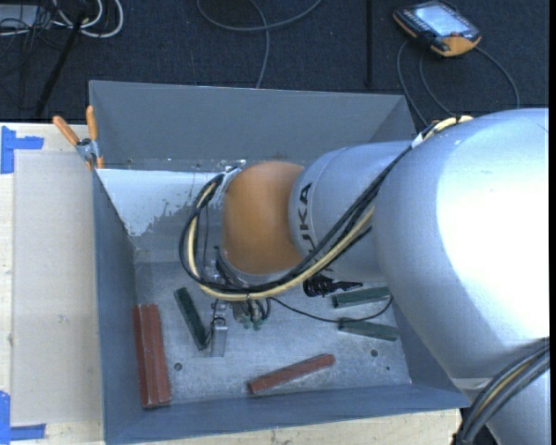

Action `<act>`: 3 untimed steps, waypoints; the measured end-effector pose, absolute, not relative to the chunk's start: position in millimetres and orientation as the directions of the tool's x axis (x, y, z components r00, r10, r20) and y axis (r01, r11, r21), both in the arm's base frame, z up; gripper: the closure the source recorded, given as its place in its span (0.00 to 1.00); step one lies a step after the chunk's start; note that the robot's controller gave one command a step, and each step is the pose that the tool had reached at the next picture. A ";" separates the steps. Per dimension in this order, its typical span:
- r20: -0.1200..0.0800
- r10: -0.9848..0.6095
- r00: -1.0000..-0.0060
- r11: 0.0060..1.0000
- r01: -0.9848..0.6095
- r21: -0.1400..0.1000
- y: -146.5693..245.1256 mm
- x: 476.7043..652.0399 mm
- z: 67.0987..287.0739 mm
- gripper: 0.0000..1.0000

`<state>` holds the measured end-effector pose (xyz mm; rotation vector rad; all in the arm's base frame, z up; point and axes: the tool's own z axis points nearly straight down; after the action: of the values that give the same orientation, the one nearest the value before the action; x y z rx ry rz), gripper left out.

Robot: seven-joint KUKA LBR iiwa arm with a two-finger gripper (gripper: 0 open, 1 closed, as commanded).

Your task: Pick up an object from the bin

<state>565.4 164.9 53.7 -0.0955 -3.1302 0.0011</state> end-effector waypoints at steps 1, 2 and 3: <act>-0.003 -0.037 -0.999 0.999 -0.037 -0.001 183.2 555.9 62.2 0.00; 0.001 -0.289 -0.957 0.957 -0.289 0.001 194.7 580.4 66.7 0.00; -0.004 -0.357 -0.934 0.934 -0.357 0.001 172.7 601.9 69.7 0.00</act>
Offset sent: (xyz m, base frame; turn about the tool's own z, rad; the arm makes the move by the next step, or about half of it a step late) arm 0.0412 0.0307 0.0163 -0.4281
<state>601.9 172.7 69.7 0.5712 -3.0932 -0.0027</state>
